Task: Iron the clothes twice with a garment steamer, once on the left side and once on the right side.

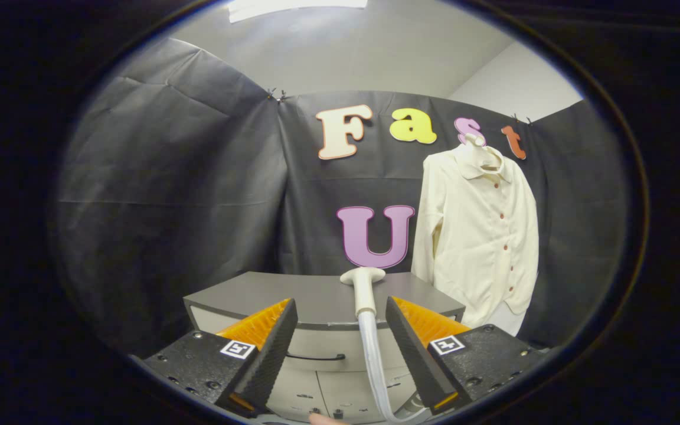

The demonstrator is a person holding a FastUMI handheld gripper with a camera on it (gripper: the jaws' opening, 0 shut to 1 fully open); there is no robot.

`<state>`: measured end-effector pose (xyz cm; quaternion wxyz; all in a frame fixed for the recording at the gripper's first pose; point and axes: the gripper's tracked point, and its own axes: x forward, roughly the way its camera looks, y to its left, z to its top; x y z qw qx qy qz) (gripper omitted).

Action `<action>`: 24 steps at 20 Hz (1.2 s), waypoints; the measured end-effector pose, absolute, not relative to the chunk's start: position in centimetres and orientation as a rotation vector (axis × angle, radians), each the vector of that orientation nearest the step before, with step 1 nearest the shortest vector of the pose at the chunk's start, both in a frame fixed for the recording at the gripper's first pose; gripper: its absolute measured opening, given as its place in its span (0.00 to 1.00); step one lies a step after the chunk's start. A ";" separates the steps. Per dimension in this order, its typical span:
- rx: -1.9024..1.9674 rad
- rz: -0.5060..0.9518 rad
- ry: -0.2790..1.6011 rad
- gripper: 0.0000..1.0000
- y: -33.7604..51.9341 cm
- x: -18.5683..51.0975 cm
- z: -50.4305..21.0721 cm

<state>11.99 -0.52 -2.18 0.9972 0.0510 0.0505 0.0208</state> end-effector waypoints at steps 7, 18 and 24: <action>0.130 0.023 0.161 0.92 -1.0 18.1 -3.7; 0.099 0.011 0.280 0.90 -0.3 27.7 -8.9; 0.092 0.000 0.340 0.86 -0.2 29.4 -11.4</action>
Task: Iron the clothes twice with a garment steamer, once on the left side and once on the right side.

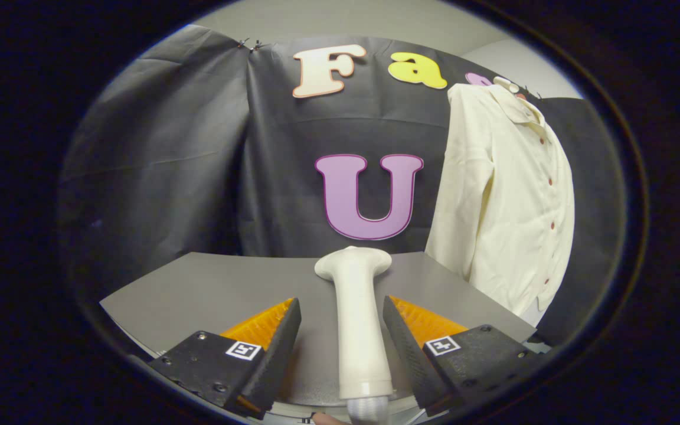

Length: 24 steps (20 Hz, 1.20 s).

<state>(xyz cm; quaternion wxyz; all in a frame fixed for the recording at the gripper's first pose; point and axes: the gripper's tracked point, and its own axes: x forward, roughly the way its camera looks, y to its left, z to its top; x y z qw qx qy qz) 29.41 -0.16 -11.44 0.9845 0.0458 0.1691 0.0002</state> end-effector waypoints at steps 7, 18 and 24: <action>0.100 -0.052 0.402 0.66 -1.5 29.2 -13.6; 0.161 -0.024 0.303 0.44 -1.7 29.0 -13.4; 0.241 -0.003 0.261 0.42 -1.8 28.3 -11.7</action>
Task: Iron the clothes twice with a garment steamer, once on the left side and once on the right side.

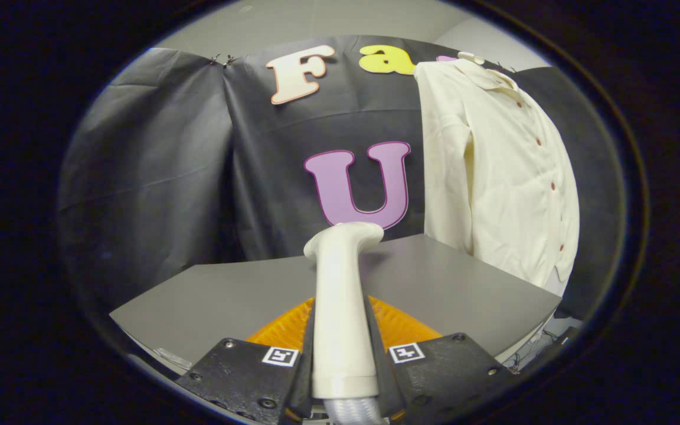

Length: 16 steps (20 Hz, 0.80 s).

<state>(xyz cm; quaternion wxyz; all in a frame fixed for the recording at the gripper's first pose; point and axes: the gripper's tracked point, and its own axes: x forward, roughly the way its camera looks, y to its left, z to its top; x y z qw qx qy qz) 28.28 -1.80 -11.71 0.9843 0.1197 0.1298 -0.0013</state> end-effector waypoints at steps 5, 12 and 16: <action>0.234 0.025 0.191 0.41 -2.0 24.6 -8.2; 0.178 0.043 0.104 0.41 -4.0 19.8 -3.7; 0.195 0.045 0.058 0.41 -6.4 18.7 -0.8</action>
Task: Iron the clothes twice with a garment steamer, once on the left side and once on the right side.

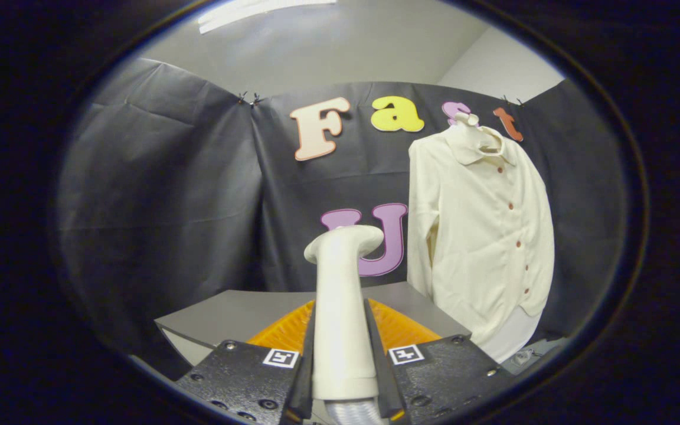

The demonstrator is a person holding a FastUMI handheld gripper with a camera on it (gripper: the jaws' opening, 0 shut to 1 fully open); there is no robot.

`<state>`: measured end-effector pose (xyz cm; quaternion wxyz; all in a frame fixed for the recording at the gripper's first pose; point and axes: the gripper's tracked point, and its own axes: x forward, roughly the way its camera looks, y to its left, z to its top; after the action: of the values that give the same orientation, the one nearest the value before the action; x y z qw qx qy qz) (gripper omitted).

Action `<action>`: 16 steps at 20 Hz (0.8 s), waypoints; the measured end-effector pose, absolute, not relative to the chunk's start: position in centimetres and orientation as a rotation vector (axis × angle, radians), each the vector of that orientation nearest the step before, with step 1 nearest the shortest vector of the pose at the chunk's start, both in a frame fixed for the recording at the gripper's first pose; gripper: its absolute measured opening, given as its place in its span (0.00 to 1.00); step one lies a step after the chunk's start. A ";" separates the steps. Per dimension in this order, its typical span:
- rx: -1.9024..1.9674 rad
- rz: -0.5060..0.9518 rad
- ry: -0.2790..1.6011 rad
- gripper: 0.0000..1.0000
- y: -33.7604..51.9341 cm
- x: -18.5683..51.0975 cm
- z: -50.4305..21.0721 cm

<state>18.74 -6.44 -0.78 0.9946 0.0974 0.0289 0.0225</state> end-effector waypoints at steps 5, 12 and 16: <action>0.193 0.014 -0.003 0.41 -11.2 17.8 2.1; 0.209 -0.030 -0.077 0.41 -17.6 18.1 4.5; 0.173 -0.082 -0.113 0.41 -21.0 19.3 5.3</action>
<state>19.34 -20.97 5.27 0.9938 0.0865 -0.0562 -0.0409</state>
